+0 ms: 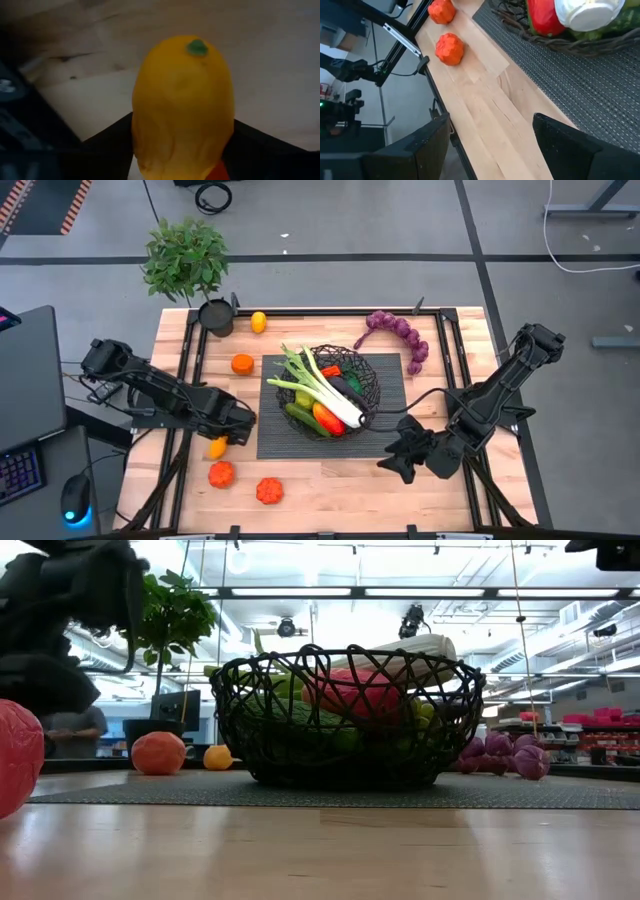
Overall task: Build produce basket
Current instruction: Put the yellow mango into the black basket
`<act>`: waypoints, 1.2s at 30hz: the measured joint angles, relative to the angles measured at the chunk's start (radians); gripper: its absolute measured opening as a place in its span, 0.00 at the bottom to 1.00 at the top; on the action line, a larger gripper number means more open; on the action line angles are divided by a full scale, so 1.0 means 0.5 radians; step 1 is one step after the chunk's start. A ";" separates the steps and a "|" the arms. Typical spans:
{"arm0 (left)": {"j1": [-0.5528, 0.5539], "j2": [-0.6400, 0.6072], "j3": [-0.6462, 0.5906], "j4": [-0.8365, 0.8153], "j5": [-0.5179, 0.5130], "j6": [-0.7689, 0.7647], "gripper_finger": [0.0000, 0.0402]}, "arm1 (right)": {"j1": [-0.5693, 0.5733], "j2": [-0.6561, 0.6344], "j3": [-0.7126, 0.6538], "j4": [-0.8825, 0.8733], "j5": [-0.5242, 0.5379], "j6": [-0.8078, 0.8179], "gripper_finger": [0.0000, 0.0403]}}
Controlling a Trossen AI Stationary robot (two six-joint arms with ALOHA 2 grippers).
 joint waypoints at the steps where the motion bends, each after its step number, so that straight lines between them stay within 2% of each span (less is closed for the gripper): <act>1: -0.006 -0.001 0.024 0.011 -0.012 0.001 0.60 | -0.008 0.000 0.000 -0.001 0.000 -0.010 0.72; 5: -0.036 -0.001 0.161 0.005 -0.148 0.005 0.52 | -0.033 0.000 0.000 -0.002 -0.001 -0.056 0.72; 8: -0.038 -0.001 0.330 -0.037 -0.266 0.047 0.52 | -0.051 -0.002 0.000 -0.003 -0.002 -0.060 0.72; 12: -0.037 -0.001 0.683 -0.170 -0.470 0.165 0.53 | -0.075 -0.046 0.000 -0.002 -0.002 -0.007 0.71; 17: -0.016 -0.001 1.209 -0.180 -0.978 0.546 0.55 | -0.111 -0.134 0.000 -0.002 0.016 -0.006 0.68; 19: -0.003 -0.002 1.367 -0.100 -1.209 0.772 0.54 | -0.130 -0.168 0.000 -0.002 0.057 -0.015 0.67; 21: 0.031 -0.001 1.465 -0.042 -1.347 0.923 0.53 | -0.152 -0.197 0.000 -0.004 0.087 -0.036 0.66; 28: 0.245 0.038 1.508 0.072 -1.377 1.026 0.57 | -0.226 -0.267 0.000 -0.002 0.106 -0.105 0.64; 32: 0.275 0.131 1.506 0.199 -1.366 0.988 0.57 | -0.232 -0.298 0.000 0.001 0.104 -0.106 0.64; 36: 0.267 0.262 1.507 0.304 -1.234 0.911 0.59 | -0.227 -0.313 -0.001 0.024 0.089 -0.100 0.64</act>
